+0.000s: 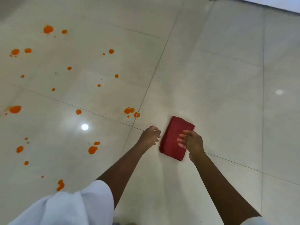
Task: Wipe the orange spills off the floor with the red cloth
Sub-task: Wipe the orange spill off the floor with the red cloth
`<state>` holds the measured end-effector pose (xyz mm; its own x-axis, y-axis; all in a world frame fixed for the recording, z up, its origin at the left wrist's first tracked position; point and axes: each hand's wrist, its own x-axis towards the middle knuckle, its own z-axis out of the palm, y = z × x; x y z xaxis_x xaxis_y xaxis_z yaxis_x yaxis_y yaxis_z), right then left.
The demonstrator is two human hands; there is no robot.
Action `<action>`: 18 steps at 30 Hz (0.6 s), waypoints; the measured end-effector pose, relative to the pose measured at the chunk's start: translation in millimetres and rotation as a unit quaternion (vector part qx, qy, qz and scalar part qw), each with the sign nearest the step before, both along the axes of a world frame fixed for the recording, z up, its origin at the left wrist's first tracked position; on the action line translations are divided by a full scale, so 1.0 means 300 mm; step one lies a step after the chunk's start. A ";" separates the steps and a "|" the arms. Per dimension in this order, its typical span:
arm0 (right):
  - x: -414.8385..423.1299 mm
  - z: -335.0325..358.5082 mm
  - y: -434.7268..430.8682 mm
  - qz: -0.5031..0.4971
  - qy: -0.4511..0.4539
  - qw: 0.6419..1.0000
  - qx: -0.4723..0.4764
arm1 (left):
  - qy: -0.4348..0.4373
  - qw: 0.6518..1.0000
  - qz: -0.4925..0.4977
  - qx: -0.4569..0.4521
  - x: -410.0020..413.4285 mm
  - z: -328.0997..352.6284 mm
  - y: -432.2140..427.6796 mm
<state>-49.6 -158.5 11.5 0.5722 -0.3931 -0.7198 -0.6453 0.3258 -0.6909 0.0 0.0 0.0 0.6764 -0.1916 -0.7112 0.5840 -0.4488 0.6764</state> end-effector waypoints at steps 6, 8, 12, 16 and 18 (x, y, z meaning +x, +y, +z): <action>0.025 -0.198 -0.034 0.043 0.073 0.977 -0.196 | -0.036 0.995 -0.042 0.086 0.019 -0.157 -0.098; 0.033 -0.234 -0.036 0.069 0.085 0.961 -0.254 | -0.026 0.996 -0.038 0.080 0.021 -0.174 -0.133; 0.053 -0.251 -0.046 0.041 0.106 0.970 -0.213 | 0.012 0.997 -0.010 0.070 0.004 -0.221 -0.168; 0.071 -0.215 -0.063 -0.029 0.047 0.997 -0.058 | 0.040 0.998 0.047 -0.013 -0.010 -0.211 -0.132; 0.084 -0.186 -0.027 -0.015 0.006 1.000 -0.006 | 0.054 0.990 0.106 -0.074 -0.020 -0.187 -0.071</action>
